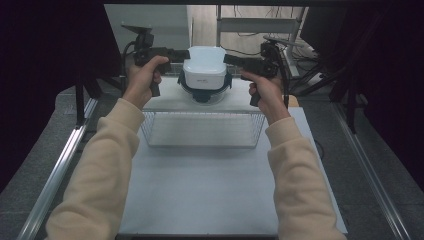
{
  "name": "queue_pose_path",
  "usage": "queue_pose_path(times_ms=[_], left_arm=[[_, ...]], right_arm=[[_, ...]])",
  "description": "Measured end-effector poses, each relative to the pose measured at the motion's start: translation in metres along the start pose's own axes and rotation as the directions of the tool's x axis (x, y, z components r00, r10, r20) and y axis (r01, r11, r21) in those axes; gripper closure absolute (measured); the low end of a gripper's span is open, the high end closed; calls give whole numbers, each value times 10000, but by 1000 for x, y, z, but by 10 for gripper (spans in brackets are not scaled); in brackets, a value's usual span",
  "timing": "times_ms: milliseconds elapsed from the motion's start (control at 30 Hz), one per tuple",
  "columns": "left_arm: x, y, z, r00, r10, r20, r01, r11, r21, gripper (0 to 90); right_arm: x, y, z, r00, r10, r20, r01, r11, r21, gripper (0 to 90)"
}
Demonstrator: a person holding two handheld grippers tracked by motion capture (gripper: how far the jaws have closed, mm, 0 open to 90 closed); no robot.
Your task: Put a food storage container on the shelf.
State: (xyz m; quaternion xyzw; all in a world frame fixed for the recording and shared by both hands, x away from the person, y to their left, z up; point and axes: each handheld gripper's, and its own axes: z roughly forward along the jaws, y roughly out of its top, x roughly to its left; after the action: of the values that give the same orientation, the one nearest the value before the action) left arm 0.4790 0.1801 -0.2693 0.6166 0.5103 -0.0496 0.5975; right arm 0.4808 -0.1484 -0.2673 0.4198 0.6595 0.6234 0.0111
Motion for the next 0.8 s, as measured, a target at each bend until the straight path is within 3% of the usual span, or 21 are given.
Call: queue_pose_path(times_ms=[67, 100, 133, 167, 200, 300, 367, 400, 467, 500, 533, 567, 600, 633, 800], left_arm=[[-4, -1, -4, 9996, 234, -125, -238, 9992, -332, 473], [-7, -2, -7, 9980, 501, -383, -518, 9977, -428, 424], [-7, -2, -7, 9980, 501, -383, -518, 9977, -428, 379], [-13, -6, -15, 9894, 1153, -882, -1203, 9913, -533, 350], [-15, -9, -19, 9852, 1445, -927, -1501, 9871, -560, 334], [-18, -22, -32, 9757, 1946, -1006, -2009, 9780, -565, 296], [-19, -34, -39, 9610, 2361, -1443, -2463, 9675, -574, 290], [-18, -40, -42, 9564, 2529, -1460, -2628, 9634, -522, 289], [-18, -53, -50, 9531, 2749, -1269, -2821, 9585, -421, 285], [-19, -60, -53, 9472, 2962, -1227, -3025, 9525, -360, 285], [-19, -60, -53, 9472, 2962, -1227, -3025, 9525, -360, 284], [-22, -76, -61, 9238, 3570, -1381, -3617, 9322, -102, 283], [-23, -84, -64, 9127, 3802, -1498, -3846, 9231, -4, 283], [-23, -91, -66, 9070, 3935, -1504, -3969, 9178, 76, 283], [-18, -126, -75, 9079, 4042, -1113, -4023, 9147, 399, 279]], right_arm=[[2, -1, -3, 9996, -262, 128, 265, 9994, -217, 551], [4, -1, -6, 9992, -363, 171, 369, 9988, -331, 502], [4, -1, -6, 9992, -363, 171, 369, 9988, -331, 502], [7, -1, -14, 9981, -580, 213, 588, 9973, -438, 451], [9, -1, -19, 9971, -730, 226, 739, 9964, -410, 444], [14, -6, -35, 9896, -1384, 379, 1395, 9899, -259, 421], [15, -11, -44, 9848, -1670, 477, 1679, 9857, -157, 409], [15, -14, -48, 9819, -1814, 542, 1821, 9832, -87, 405], [16, -22, -56, 9748, -2110, 727, 2109, 9775, 87, 396], [17, -26, -60, 9715, -2231, 802, 2222, 9748, 194, 392], [18, -31, -63, 9676, -2386, 827, 2376, 9711, 228, 391], [19, -36, -67, 9649, -2480, 860, 2466, 9687, 276, 388], [20, -41, -70, 9623, -2575, 878, 2556, 9662, 325, 385], [21, -46, -74, 9598, -2672, 859, 2649, 9635, 372, 382], [22, -75, -85, 9470, -3114, 783, 3052, 9488, 819, 348]])
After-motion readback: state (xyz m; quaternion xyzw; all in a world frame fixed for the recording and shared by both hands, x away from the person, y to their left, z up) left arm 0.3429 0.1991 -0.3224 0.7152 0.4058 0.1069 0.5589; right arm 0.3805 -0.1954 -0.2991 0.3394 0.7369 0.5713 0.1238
